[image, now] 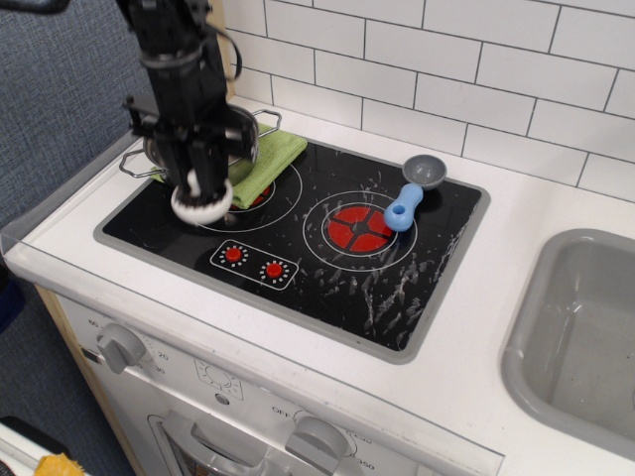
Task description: Move the mushroom and put in the pot
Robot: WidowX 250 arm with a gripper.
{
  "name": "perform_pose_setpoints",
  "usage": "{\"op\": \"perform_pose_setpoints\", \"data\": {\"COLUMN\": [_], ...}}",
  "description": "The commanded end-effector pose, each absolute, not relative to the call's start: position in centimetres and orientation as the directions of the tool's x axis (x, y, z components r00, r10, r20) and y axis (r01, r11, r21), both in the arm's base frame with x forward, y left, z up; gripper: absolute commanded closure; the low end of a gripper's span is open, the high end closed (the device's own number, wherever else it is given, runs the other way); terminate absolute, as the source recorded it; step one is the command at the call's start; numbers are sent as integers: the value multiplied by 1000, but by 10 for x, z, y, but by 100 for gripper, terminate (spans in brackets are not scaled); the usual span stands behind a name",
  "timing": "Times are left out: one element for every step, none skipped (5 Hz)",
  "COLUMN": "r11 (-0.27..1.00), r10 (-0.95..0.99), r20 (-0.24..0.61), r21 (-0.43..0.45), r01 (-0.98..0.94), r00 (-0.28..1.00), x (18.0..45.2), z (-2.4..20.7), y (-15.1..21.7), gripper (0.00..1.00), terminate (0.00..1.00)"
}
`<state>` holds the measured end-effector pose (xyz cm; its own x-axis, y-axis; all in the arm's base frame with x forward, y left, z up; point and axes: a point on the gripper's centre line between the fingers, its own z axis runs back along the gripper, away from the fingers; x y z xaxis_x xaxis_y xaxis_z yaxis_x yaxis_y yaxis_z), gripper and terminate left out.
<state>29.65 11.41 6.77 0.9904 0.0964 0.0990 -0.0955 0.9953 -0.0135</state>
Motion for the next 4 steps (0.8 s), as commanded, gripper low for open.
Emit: {"op": "perform_pose_setpoints", "data": {"r11": [976, 973, 977, 980], "r10": [217, 226, 209, 193], "r20": [208, 197, 162, 164], "r21": [-12, -8, 7, 20], "r01": [-220, -229, -213, -199], "r00": [954, 954, 964, 967], "x": [339, 352, 350, 351], "z": [96, 90, 81, 82], "y": [158, 164, 156, 154], "gripper": [100, 100, 0, 0], "terminate": [0, 0, 0, 0]}}
